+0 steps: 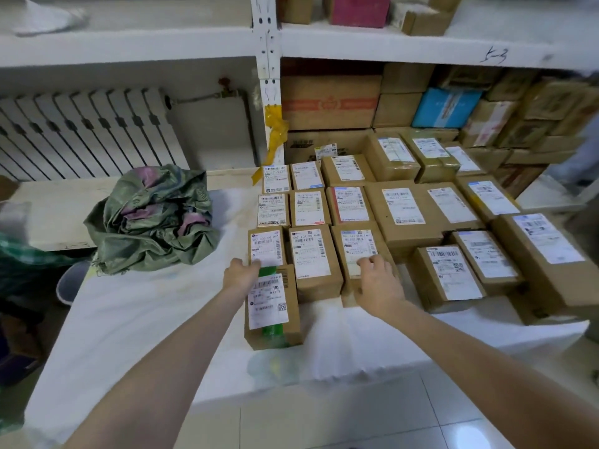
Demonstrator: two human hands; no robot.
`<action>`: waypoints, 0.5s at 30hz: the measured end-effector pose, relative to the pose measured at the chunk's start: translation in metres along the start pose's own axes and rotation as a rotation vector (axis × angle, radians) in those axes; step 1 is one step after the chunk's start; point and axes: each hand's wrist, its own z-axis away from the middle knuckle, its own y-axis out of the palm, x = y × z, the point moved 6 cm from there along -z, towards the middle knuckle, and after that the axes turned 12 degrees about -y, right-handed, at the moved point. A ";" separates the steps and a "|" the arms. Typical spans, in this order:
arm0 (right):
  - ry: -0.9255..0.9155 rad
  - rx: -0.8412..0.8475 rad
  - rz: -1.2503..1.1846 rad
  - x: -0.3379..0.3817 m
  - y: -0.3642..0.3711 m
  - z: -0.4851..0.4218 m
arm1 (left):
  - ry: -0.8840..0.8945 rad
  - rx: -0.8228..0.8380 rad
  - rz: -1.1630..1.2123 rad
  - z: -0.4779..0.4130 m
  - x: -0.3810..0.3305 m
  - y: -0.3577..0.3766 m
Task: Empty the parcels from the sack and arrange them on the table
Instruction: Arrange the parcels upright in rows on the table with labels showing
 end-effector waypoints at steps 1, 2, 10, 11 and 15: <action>-0.005 0.004 -0.011 0.000 -0.002 0.000 | -0.002 0.013 0.014 -0.008 -0.005 -0.002; -0.008 0.007 -0.024 0.001 -0.005 -0.002 | -0.011 0.030 0.033 -0.014 -0.012 -0.004; -0.031 0.174 0.047 -0.015 0.006 -0.022 | 0.000 0.231 0.005 -0.048 -0.056 0.037; -0.025 0.174 0.071 -0.019 0.008 -0.022 | 0.007 0.236 -0.032 -0.047 -0.054 0.041; -0.061 0.144 0.124 -0.009 0.010 -0.032 | 0.049 0.217 -0.173 -0.050 -0.054 0.036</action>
